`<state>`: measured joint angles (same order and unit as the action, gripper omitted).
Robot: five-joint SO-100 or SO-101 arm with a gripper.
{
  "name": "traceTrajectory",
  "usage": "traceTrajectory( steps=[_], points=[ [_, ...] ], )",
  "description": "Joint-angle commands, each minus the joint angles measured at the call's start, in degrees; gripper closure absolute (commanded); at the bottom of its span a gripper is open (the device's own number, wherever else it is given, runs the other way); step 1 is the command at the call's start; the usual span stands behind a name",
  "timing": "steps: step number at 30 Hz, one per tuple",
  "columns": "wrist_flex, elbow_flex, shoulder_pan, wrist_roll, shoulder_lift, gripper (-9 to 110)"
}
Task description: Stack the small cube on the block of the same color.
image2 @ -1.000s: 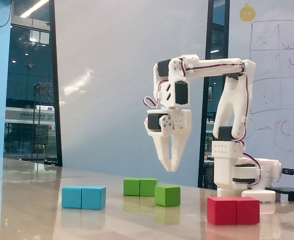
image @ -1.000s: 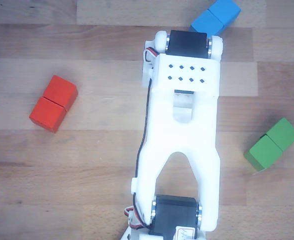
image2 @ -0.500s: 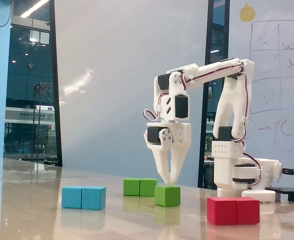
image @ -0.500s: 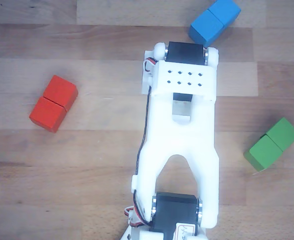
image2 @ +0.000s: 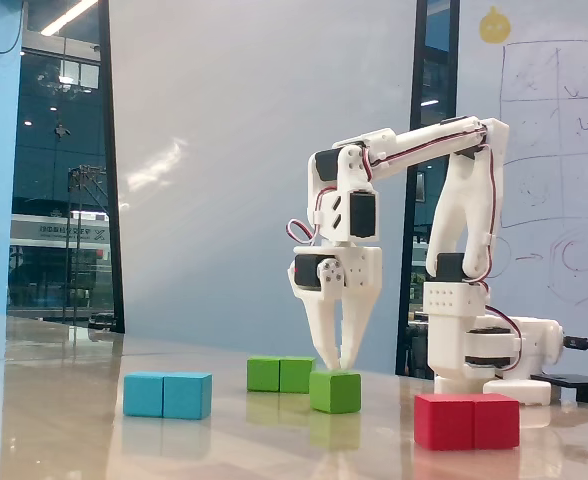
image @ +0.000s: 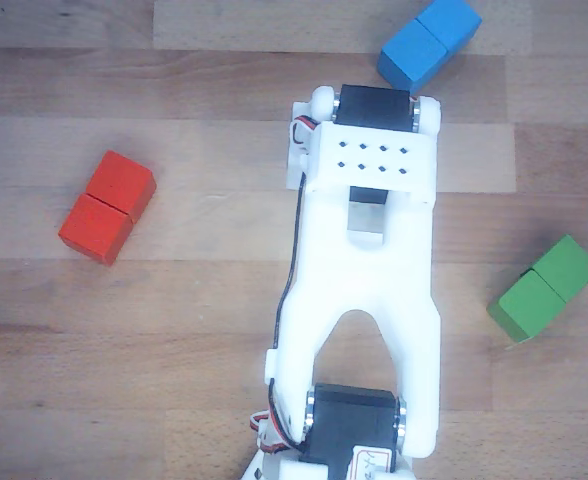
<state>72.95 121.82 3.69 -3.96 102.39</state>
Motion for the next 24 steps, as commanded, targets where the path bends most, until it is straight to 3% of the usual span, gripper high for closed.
traceTrajectory(
  steps=[1,11,24],
  points=[
    [0.2,-0.4,3.9,-0.4,1.8,91],
    [6.5,-0.5,8.1,-0.5,3.9,78],
    [9.3,-7.2,4.0,0.2,3.5,77]
  ],
)
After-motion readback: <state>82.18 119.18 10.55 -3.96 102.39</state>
